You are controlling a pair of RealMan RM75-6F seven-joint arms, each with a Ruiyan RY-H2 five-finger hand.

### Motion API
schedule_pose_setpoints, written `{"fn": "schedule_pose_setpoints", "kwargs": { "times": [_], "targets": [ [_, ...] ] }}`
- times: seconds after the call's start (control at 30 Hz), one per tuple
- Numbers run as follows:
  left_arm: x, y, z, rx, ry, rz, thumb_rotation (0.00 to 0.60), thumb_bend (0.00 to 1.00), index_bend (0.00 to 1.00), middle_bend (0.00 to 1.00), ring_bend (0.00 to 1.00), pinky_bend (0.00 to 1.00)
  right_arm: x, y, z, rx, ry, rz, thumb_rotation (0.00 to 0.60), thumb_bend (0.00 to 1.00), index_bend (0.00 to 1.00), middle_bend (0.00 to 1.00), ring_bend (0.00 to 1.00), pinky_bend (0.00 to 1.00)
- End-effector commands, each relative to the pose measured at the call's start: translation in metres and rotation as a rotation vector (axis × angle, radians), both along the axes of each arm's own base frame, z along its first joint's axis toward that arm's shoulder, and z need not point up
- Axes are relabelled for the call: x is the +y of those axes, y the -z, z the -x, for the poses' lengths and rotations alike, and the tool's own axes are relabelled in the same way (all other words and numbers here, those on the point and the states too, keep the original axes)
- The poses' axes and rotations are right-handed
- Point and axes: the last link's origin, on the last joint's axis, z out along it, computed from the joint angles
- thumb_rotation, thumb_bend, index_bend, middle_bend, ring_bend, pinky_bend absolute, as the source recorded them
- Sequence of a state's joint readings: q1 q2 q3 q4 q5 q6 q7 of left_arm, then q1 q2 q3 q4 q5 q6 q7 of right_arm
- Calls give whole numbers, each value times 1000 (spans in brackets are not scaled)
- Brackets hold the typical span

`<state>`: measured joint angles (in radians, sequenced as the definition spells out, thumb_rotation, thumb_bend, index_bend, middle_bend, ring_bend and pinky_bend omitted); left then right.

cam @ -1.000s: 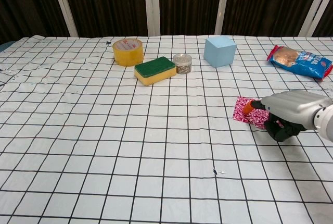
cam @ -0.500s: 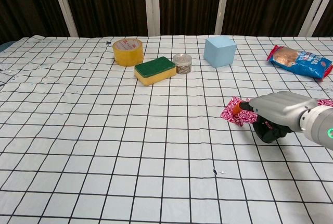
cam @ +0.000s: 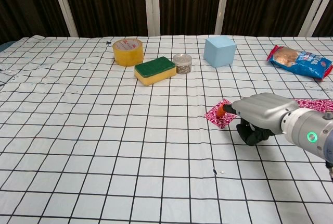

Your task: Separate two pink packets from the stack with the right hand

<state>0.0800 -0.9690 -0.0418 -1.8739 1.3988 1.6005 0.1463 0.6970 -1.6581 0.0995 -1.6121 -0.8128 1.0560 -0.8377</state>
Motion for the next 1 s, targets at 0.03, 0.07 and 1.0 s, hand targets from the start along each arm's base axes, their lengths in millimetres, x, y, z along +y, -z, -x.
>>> {"fn": "schedule_pose_setpoints", "kwargs": {
  "times": [0.03,0.07,1.0],
  "targets": [
    [0,0,0,-2,2,-1,600,325,155,0,0,101,3,3,-7,-4,-16,-9,600,772,186,813,764,567],
    [0,0,0,-2,2,0,600,324,155,0,0,101,4,4,-9,-4,-20,-11,600,772,186,813,764,567],
    [0,2,-2,7,3,3,600,325,155,0,0,101,-4,-45,6,-30,41,100,600,772,186,813,764,567]
  ]
}}
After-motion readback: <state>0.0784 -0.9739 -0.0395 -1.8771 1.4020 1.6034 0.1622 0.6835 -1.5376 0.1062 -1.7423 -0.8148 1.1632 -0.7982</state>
